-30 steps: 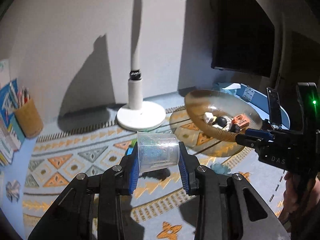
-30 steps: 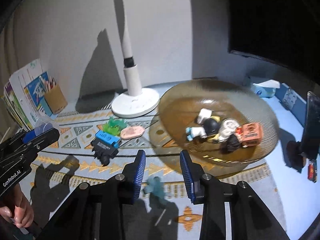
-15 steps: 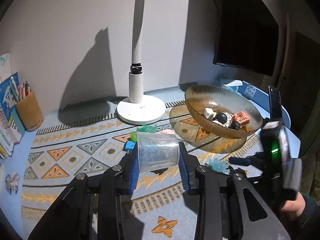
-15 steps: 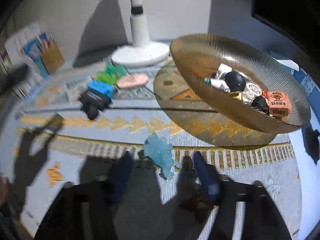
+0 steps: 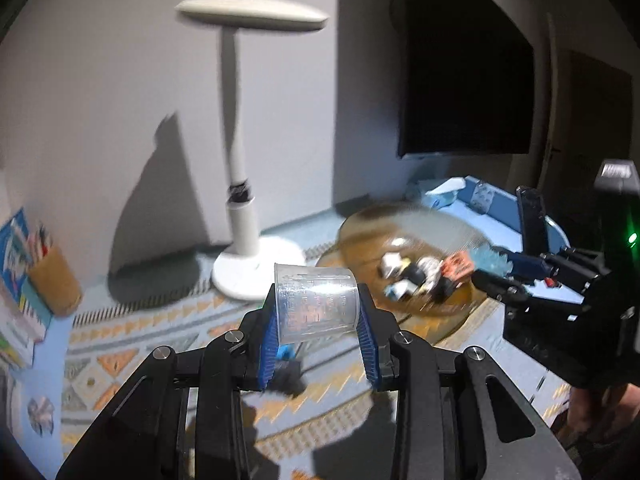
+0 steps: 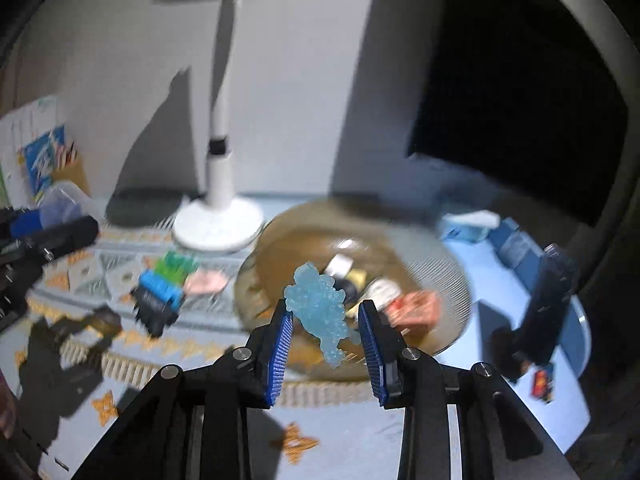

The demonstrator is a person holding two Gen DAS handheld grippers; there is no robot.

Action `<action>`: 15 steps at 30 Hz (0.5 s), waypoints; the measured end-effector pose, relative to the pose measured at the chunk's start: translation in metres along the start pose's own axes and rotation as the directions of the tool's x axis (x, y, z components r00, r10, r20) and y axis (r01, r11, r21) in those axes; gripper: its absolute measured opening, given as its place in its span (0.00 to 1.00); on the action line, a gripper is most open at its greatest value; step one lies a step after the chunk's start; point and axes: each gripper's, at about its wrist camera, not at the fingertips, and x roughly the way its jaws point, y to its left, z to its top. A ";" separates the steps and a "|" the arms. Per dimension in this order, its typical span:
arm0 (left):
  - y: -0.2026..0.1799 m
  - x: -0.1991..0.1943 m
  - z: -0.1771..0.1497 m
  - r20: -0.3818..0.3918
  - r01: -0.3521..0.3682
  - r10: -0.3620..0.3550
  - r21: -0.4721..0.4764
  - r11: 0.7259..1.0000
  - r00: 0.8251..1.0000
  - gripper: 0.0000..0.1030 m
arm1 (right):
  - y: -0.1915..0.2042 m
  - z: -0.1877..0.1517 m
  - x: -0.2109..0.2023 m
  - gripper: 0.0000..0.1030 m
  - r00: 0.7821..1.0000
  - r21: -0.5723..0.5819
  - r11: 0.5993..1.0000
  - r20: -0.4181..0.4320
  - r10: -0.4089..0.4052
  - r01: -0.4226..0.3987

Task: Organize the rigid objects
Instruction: 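Lift and carry the cup and blue figure with both tools over the amber bowl, then open both tools to drop the cup and blue figure into the bowl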

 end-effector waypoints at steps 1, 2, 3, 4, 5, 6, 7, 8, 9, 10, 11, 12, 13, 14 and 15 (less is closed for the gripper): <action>-0.005 0.002 0.005 0.007 0.009 -0.009 0.008 1.000 1.000 0.30 | -0.007 0.007 -0.004 0.32 1.000 0.003 1.000 0.018 -0.022 0.022; -0.013 0.005 0.011 0.014 0.022 -0.022 0.017 1.000 1.000 0.30 | -0.012 0.010 -0.007 0.32 0.999 0.003 0.999 0.030 -0.040 0.040; -0.018 0.009 0.016 0.017 0.032 -0.033 0.022 0.999 0.999 0.30 | -0.018 0.013 -0.010 0.32 0.997 0.003 0.998 0.041 -0.058 0.058; -0.024 0.014 0.021 0.018 0.045 -0.045 0.027 0.999 0.999 0.30 | -0.024 0.017 -0.012 0.32 0.996 0.005 0.997 0.052 -0.075 0.075; -0.030 0.020 0.025 0.015 0.062 -0.062 0.030 0.998 0.998 0.30 | -0.029 0.019 -0.014 0.32 0.995 0.011 0.997 0.056 -0.082 0.081; -0.036 0.025 0.028 0.011 0.075 -0.075 0.032 0.997 0.997 0.30 | -0.035 0.021 -0.014 0.32 0.994 0.019 0.996 0.057 -0.088 0.087; -0.041 0.031 0.032 0.005 0.087 -0.087 0.036 0.996 0.996 0.30 | -0.042 0.022 -0.013 0.32 0.994 0.029 0.995 0.057 -0.094 0.092; -0.047 0.037 0.034 0.001 0.097 -0.097 0.044 0.994 0.995 0.30 | -0.046 0.023 -0.013 0.32 0.994 0.037 0.995 0.060 -0.096 0.094; -0.052 0.042 0.036 -0.003 0.103 -0.103 0.052 0.993 0.995 0.30 | -0.052 0.023 -0.011 0.32 0.993 0.045 0.994 0.059 -0.102 0.099; -0.056 0.048 0.038 -0.006 0.109 -0.109 0.060 0.992 0.994 0.30 | -0.055 0.024 -0.007 0.32 0.993 0.050 0.993 0.056 -0.106 0.103; -0.061 0.054 0.040 -0.011 0.118 -0.117 0.067 0.991 0.993 0.30 | -0.059 0.025 -0.002 0.32 0.992 0.056 0.993 0.051 -0.111 0.108; -0.066 0.058 0.042 -0.016 0.123 -0.122 0.071 0.990 0.992 0.30 | -0.063 0.024 0.001 0.32 0.992 0.059 0.992 0.046 -0.114 0.111; -0.069 0.064 0.044 -0.020 0.128 -0.127 0.077 0.989 0.992 0.30 | -0.068 0.024 0.006 0.32 0.992 0.066 0.991 0.039 -0.118 0.116; -0.073 0.070 0.046 -0.026 0.132 -0.130 0.084 0.988 0.991 0.30 | -0.071 0.024 0.009 0.32 0.992 0.071 0.991 0.034 -0.120 0.117; -0.076 0.075 0.047 -0.031 0.132 -0.129 0.091 0.987 0.991 0.30 | -0.074 0.023 0.012 0.32 0.992 0.076 0.990 0.028 -0.120 0.117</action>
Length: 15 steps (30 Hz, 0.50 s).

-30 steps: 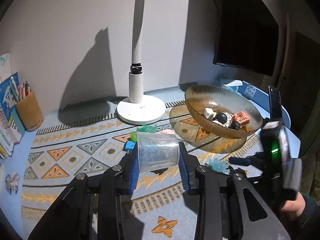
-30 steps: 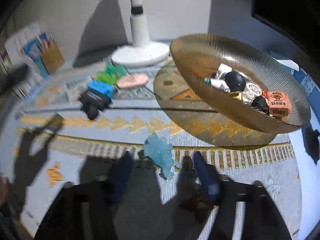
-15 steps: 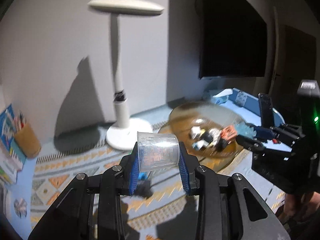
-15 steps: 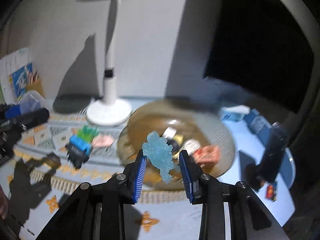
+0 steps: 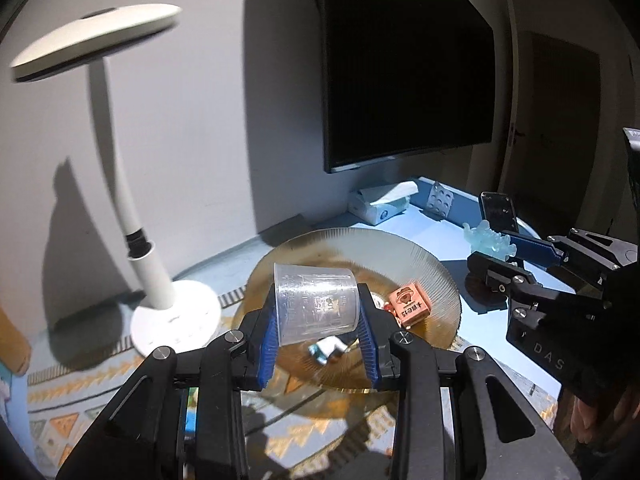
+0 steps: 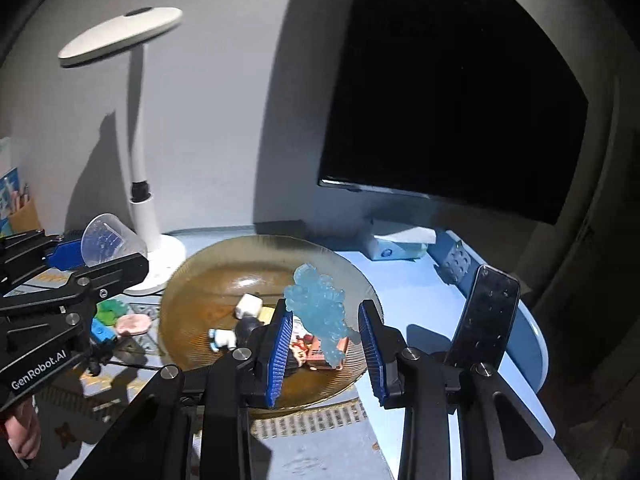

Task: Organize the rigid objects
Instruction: 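Open both tools to drop the cup and blue figure into the bowl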

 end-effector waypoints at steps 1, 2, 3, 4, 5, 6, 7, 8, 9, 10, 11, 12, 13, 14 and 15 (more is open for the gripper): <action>-0.001 0.006 0.001 -0.007 0.000 0.001 0.007 1.000 1.000 0.30 | -0.003 0.000 0.004 0.32 1.000 0.006 1.000 -0.008 0.002 -0.002; -0.002 0.014 0.002 -0.017 -0.003 0.003 0.012 1.000 1.000 0.30 | -0.006 0.000 0.011 0.32 1.000 0.016 1.000 -0.017 0.009 -0.008; -0.003 0.023 0.003 -0.028 -0.010 0.011 0.018 1.000 1.000 0.30 | -0.009 0.000 0.016 0.32 1.000 0.024 1.000 -0.026 0.016 -0.015; -0.002 0.031 0.003 -0.041 -0.017 0.018 0.021 1.000 0.999 0.30 | -0.013 0.001 0.026 0.32 0.999 0.037 0.999 -0.043 0.028 -0.026; -0.001 0.038 0.002 -0.053 -0.020 0.021 0.021 1.000 0.998 0.30 | -0.016 0.001 0.032 0.32 0.998 0.047 0.998 -0.055 0.036 -0.034; 0.000 0.046 0.001 -0.066 -0.021 0.022 0.017 1.000 0.998 0.30 | -0.019 0.001 0.038 0.32 0.997 0.057 0.997 -0.066 0.045 -0.042; 0.002 0.053 0.000 -0.078 -0.022 0.023 0.013 1.000 0.997 0.30 | -0.021 0.001 0.046 0.32 0.995 0.069 0.996 -0.082 0.057 -0.052; 0.004 0.060 -0.003 -0.092 -0.024 0.024 0.007 1.000 0.996 0.30 | -0.022 0.001 0.053 0.32 0.993 0.080 0.995 -0.096 0.070 -0.063; 0.005 0.064 -0.004 -0.099 -0.025 0.025 0.002 1.000 0.995 0.30 | -0.023 0.001 0.059 0.32 0.991 0.088 0.994 -0.105 0.081 -0.071; 0.007 0.069 -0.006 -0.109 -0.026 0.025 -0.003 1.000 0.994 0.30 | -0.023 0.000 0.065 0.32 0.989 0.093 0.992 -0.116 0.091 -0.080; 0.008 0.074 -0.009 -0.119 -0.025 0.024 -0.009 1.000 0.993 0.30 | -0.022 -0.001 0.071 0.32 0.987 0.092 0.992 -0.127 0.103 -0.091; 0.009 0.078 -0.011 -0.130 -0.024 0.022 -0.012 1.000 0.991 0.30 | -0.021 -0.003 0.077 0.32 0.984 0.089 0.991 -0.139 0.115 -0.103; 0.010 0.083 -0.015 -0.143 -0.020 0.017 -0.014 1.000 0.990 0.30 | -0.020 -0.004 0.081 0.32 0.981 0.091 0.989 -0.148 0.127 -0.115; 0.011 0.086 -0.017 -0.154 -0.015 0.013 -0.015 1.000 0.988 0.30 | -0.020 -0.006 0.086 0.32 0.977 0.099 0.986 -0.157 0.147 -0.132; 0.011 0.089 -0.019 -0.161 -0.015 0.013 -0.015 1.000 0.987 0.30 | -0.020 -0.008 0.089 0.32 0.974 0.108 0.984 -0.161 0.158 -0.142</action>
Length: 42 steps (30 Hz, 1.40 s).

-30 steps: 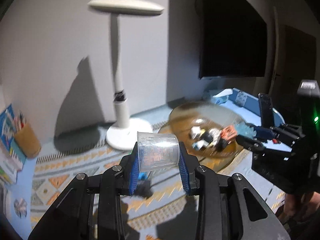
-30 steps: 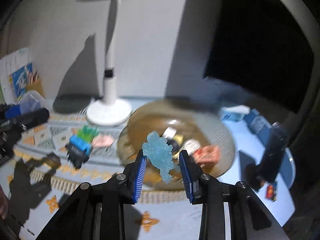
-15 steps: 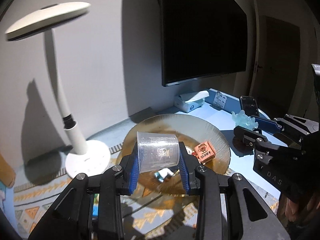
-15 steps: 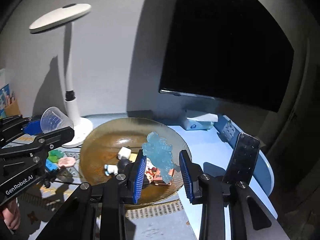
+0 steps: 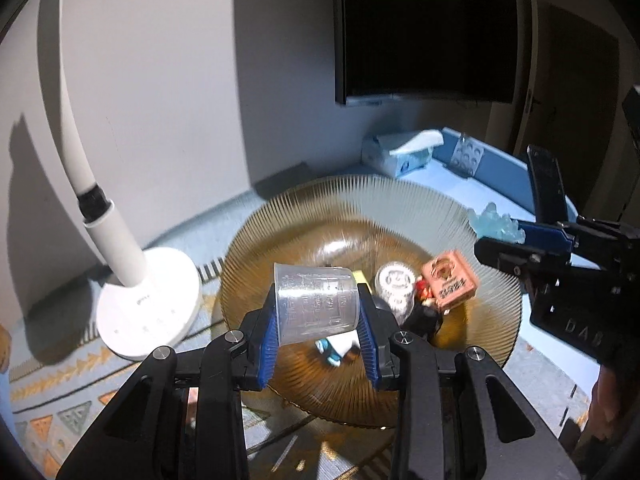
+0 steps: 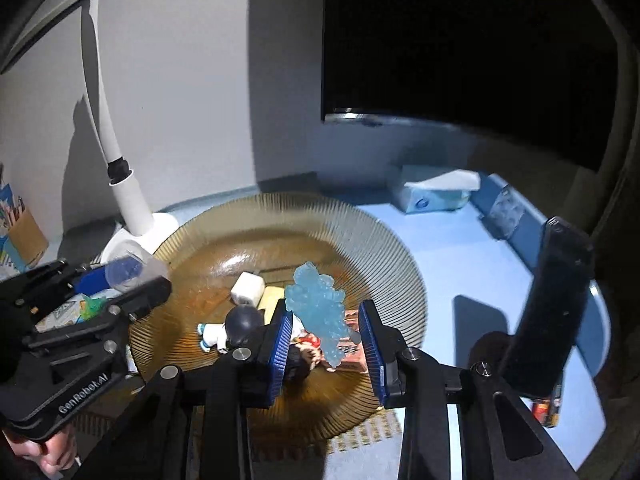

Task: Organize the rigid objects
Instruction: 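Open both tools to drop the cup and blue figure into the bowl, then move both open tools back toward the remaining objects on the rug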

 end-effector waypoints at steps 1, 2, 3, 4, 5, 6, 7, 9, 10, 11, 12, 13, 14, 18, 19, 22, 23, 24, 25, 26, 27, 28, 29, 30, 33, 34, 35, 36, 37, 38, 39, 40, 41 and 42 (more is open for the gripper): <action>0.001 0.003 -0.002 -0.007 -0.003 0.003 0.000 1.000 1.000 0.30 | -0.003 0.000 0.004 0.32 1.000 0.015 1.000 -0.008 0.015 -0.015; 0.002 0.006 -0.003 -0.016 -0.004 0.004 -0.002 1.000 1.000 0.30 | -0.007 -0.001 0.009 0.32 0.999 0.039 0.999 -0.021 0.039 -0.038; 0.003 0.009 -0.004 -0.023 -0.001 0.001 -0.006 1.000 1.000 0.30 | -0.010 -0.002 0.011 0.32 0.998 0.051 0.997 -0.027 0.051 -0.050; 0.004 0.012 -0.004 -0.030 0.003 -0.003 -0.009 1.000 1.000 0.30 | -0.013 -0.002 0.016 0.32 0.997 0.070 0.995 -0.037 0.070 -0.067; 0.005 0.014 -0.005 -0.035 0.006 -0.006 -0.011 1.000 0.999 0.30 | -0.014 -0.002 0.019 0.32 0.996 0.077 0.994 -0.043 0.077 -0.074; 0.004 0.016 -0.004 -0.039 0.011 -0.012 -0.011 1.000 0.999 0.30 | -0.015 -0.001 0.022 0.32 0.995 0.081 0.994 -0.048 0.084 -0.080; 0.003 0.018 -0.003 -0.043 0.017 -0.017 -0.009 1.000 0.999 0.30 | -0.015 0.000 0.026 0.32 0.994 0.085 0.992 -0.054 0.095 -0.090; 0.000 0.021 -0.001 -0.048 0.018 -0.018 0.000 1.000 0.999 0.31 | -0.015 0.002 0.033 0.32 0.992 0.098 0.990 -0.066 0.105 -0.098; -0.002 0.022 0.000 -0.053 0.019 -0.019 0.005 1.000 0.998 0.32 | -0.016 0.003 0.036 0.32 0.991 0.109 0.988 -0.074 0.113 -0.105; -0.004 0.024 0.002 -0.064 0.020 -0.019 0.007 1.000 0.998 0.36 | -0.016 0.005 0.039 0.33 0.988 0.117 0.986 -0.082 0.132 -0.122; -0.004 0.025 0.004 -0.075 0.018 -0.018 0.008 1.000 0.997 0.47 | -0.018 0.007 0.041 0.33 0.985 0.126 0.983 -0.089 0.145 -0.134; -0.003 0.024 0.006 -0.082 0.015 -0.014 0.007 1.000 0.997 0.55 | -0.021 0.008 0.038 0.35 0.986 0.139 0.982 -0.086 0.144 -0.132; -0.001 0.020 0.007 -0.078 0.010 -0.009 0.002 1.000 0.997 0.62 | -0.028 0.009 0.032 0.43 0.988 0.160 0.979 -0.067 0.142 -0.130; 0.016 -0.019 0.009 0.007 0.008 -0.007 -0.050 0.999 1.000 0.73 | -0.049 0.007 -0.006 0.66 0.990 0.221 0.965 0.048 0.131 -0.139; 0.023 -0.034 0.009 0.032 0.014 -0.012 -0.074 0.997 0.999 0.73 | -0.051 0.006 -0.011 0.66 0.989 0.223 0.964 0.054 0.136 -0.145; 0.036 -0.070 0.008 0.095 0.017 -0.006 -0.118 0.993 0.995 0.73 | -0.051 0.002 -0.031 0.67 0.986 0.227 0.960 0.073 0.152 -0.165; 0.040 -0.085 0.007 0.119 0.010 0.005 -0.126 0.992 0.993 0.73 | -0.048 0.001 -0.039 0.67 0.985 0.222 0.961 0.080 0.153 -0.167; 0.044 -0.100 0.005 0.141 -0.001 0.019 -0.131 0.991 0.990 0.73 | -0.045 -0.001 -0.047 0.67 0.984 0.214 0.962 0.087 0.157 -0.172; 0.046 -0.112 0.004 0.156 -0.010 0.032 -0.135 0.991 0.987 0.73 | -0.043 -0.001 -0.051 0.67 0.983 0.209 0.962 0.090 0.160 -0.175; 0.049 -0.127 0.002 0.176 -0.024 0.048 -0.139 0.990 0.983 0.73 | -0.040 -0.002 -0.060 0.67 0.981 0.203 0.962 0.099 0.166 -0.183; 0.051 -0.141 0.000 0.194 -0.037 0.065 -0.142 0.989 0.979 0.73 | -0.038 -0.002 -0.067 0.67 0.979 0.198 0.962 0.107 0.172 -0.190; 0.054 -0.159 -0.003 0.218 -0.052 0.084 -0.149 0.987 0.972 0.75 | -0.034 -0.002 -0.076 0.67 0.977 0.190 0.962 0.119 0.178 -0.199; 0.057 -0.169 -0.004 0.230 -0.061 0.096 -0.156 0.986 0.968 0.76 | -0.029 -0.002 -0.087 0.67 0.974 0.178 0.962 0.132 0.186 -0.208; 0.061 -0.184 -0.007 0.249 -0.069 0.110 -0.169 0.983 0.962 0.80 | -0.025 -0.001 -0.096 0.67 0.971 0.168 0.962 0.142 0.193 -0.216; 0.072 -0.223 -0.017 0.303 -0.089 0.148 -0.201 0.976 0.942 0.82 | -0.011 -0.001 -0.119 0.75 0.962 0.146 0.960 0.167 0.214 -0.239; 0.076 -0.237 -0.022 0.316 -0.099 0.160 -0.203 0.974 0.935 0.83 | -0.007 -0.002 -0.126 0.78 0.959 0.141 0.958 0.177 0.222 -0.248; 0.078 -0.245 -0.028 0.320 -0.105 0.167 -0.200 0.974 0.933 0.84 | -0.003 -0.002 -0.133 0.80 0.955 0.135 0.957 0.189 0.230 -0.257; 0.080 -0.252 -0.036 0.322 -0.114 0.175 -0.198 0.974 0.931 0.87 | 0.001 -0.004 -0.139 0.80 0.951 0.127 0.956 0.198 0.237 -0.264; 0.083 -0.258 -0.045 0.322 -0.122 0.183 -0.200 0.972 0.929 0.93 | 0.009 -0.005 -0.147 0.80 0.947 0.112 0.956 0.207 0.244 -0.271; 0.087 -0.264 -0.058 0.319 -0.131 0.196 -0.213 0.968 0.927 0.96 | 0.014 -0.007 -0.152 0.80 0.945 0.102 0.956 0.212 0.248 -0.273; 0.090 -0.267 -0.069 0.317 -0.140 0.210 -0.229 0.963 0.925 0.98 | 0.021 -0.009 -0.157 0.80 0.943 0.089 0.957 0.215 0.253 -0.277; 0.093 -0.268 -0.076 0.310 -0.145 0.217 -0.240 0.960 0.925 0.98 | 0.026 -0.010 -0.159 0.80 0.942 0.081 0.957 0.214 0.257 -0.280; 0.097 -0.268 -0.085 0.292 -0.149 0.222 -0.252 0.956 0.930 0.98 | 0.034 -0.012 -0.162 0.80 0.941 0.069 0.956 0.210 0.265 -0.284; 0.101 -0.266 -0.093 0.270 -0.149 0.221 -0.263 0.953 0.937 0.98 | 0.040 -0.014 -0.163 0.80 0.941 0.062 0.956 0.204 0.271 -0.288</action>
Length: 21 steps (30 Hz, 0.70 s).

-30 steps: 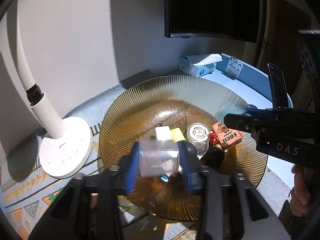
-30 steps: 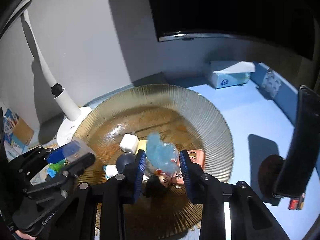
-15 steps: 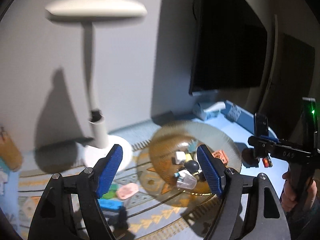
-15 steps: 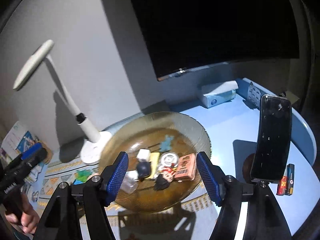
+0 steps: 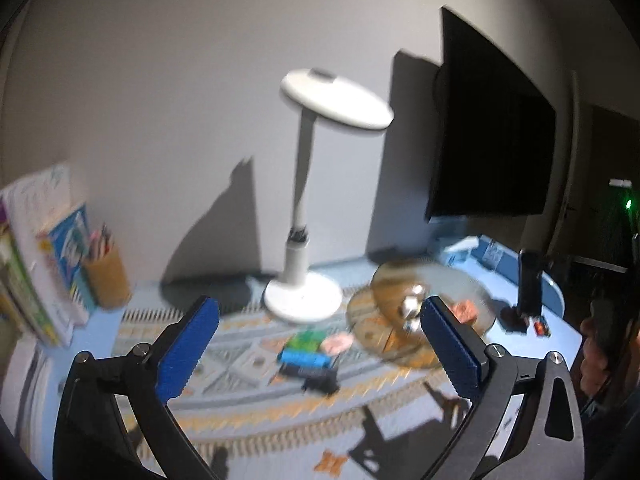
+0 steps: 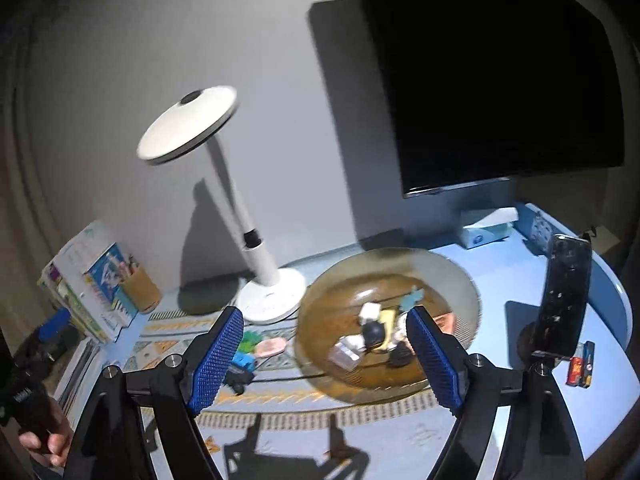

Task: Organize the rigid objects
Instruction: 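Move both open tools back toward the remaining objects on the rug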

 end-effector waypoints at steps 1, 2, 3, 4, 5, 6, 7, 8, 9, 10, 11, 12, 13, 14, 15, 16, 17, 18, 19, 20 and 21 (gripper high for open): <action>0.006 0.000 -0.008 -0.023 0.001 -0.001 -0.012 1.000 1.000 0.98 | 0.007 -0.003 0.001 0.80 1.000 -0.007 1.000 -0.009 0.008 -0.008; 0.012 0.000 -0.017 -0.049 0.008 -0.009 -0.025 1.000 0.999 0.98 | 0.014 -0.007 0.003 0.80 1.000 -0.015 1.000 -0.022 0.018 -0.018; 0.015 0.001 -0.026 -0.066 0.011 -0.013 -0.034 0.999 0.998 0.98 | 0.019 -0.010 0.006 0.80 0.999 -0.021 0.999 -0.031 0.026 -0.026; 0.019 0.002 -0.034 -0.082 0.010 -0.014 -0.043 0.999 0.997 0.98 | 0.027 -0.015 0.010 0.80 0.998 -0.032 0.999 -0.048 0.036 -0.038; 0.024 0.004 -0.042 -0.099 0.005 -0.010 -0.051 0.999 0.995 0.98 | 0.033 -0.019 0.013 0.80 0.997 -0.042 0.998 -0.063 0.041 -0.044; 0.028 0.006 -0.050 -0.119 0.000 -0.008 -0.061 0.998 0.993 0.98 | 0.039 -0.023 0.019 0.80 0.996 -0.055 0.997 -0.080 0.044 -0.049; 0.032 0.007 -0.055 -0.132 0.002 -0.012 -0.071 0.997 0.991 0.98 | 0.045 -0.027 0.023 0.80 0.994 -0.066 0.996 -0.096 0.045 -0.052; 0.034 0.011 -0.062 -0.153 0.012 -0.025 -0.084 0.996 0.988 0.98 | 0.054 -0.032 0.030 0.80 0.992 -0.081 0.995 -0.120 0.048 -0.058; 0.036 0.014 -0.066 -0.170 0.020 -0.035 -0.089 0.996 0.985 0.98 | 0.057 -0.035 0.035 0.80 0.990 -0.088 0.994 -0.132 0.051 -0.063; 0.036 0.018 -0.071 -0.185 0.026 -0.043 -0.090 0.996 0.982 0.98 | 0.063 -0.039 0.040 0.80 0.987 -0.097 0.993 -0.148 0.055 -0.070; 0.036 0.023 -0.075 -0.200 0.034 -0.051 -0.086 0.996 0.978 0.98 | 0.069 -0.043 0.046 0.80 0.984 -0.106 0.991 -0.165 0.062 -0.080; 0.034 0.027 -0.078 -0.210 0.039 -0.056 -0.082 0.996 0.976 0.98 | 0.073 -0.045 0.050 0.80 0.983 -0.112 0.990 -0.175 0.064 -0.085; 0.033 0.032 -0.082 -0.223 0.046 -0.062 -0.078 0.996 0.973 0.98 | 0.078 -0.048 0.056 0.80 0.980 -0.126 0.988 -0.188 0.063 -0.087; 0.030 0.038 -0.085 -0.237 0.058 -0.075 -0.075 0.995 0.969 0.98 | 0.082 -0.050 0.062 0.80 0.979 -0.136 0.987 -0.197 0.059 -0.087; 0.028 0.044 -0.089 -0.252 0.074 -0.090 -0.072 0.995 0.964 0.98 | 0.084 -0.051 0.065 0.80 0.977 -0.141 0.986 -0.205 0.057 -0.087; 0.025 0.054 -0.093 -0.273 0.089 -0.104 -0.069 0.994 0.956 0.98 | 0.088 -0.054 0.074 0.80 0.973 -0.147 0.984 -0.224 0.061 -0.096; 0.024 0.061 -0.096 -0.288 0.095 -0.111 -0.066 0.993 0.951 0.98 | 0.091 -0.056 0.080 0.80 0.969 -0.147 0.984 -0.240 0.067 -0.104; 0.022 0.068 -0.100 -0.303 0.101 -0.117 -0.065 0.993 0.946 0.98 | 0.093 -0.060 0.091 0.80 0.960 -0.142 0.983 -0.269 0.077 -0.118; 0.020 0.076 -0.104 -0.317 0.110 -0.125 -0.065 0.992 0.940 0.98 | 0.093 -0.063 0.097 0.80 0.954 -0.135 0.983 -0.289 0.081 -0.125; 0.017 0.085 -0.107 -0.332 0.121 -0.136 -0.067 0.990 0.933 0.98 | 0.092 -0.068 0.110 0.80 0.941 -0.117 0.984 -0.327 0.089 -0.133; 0.016 0.092 -0.110 -0.343 0.127 -0.143 -0.068 0.990 0.928 0.98 | 0.090 -0.073 0.120 0.80 0.930 -0.098 0.985 -0.356 0.096 -0.139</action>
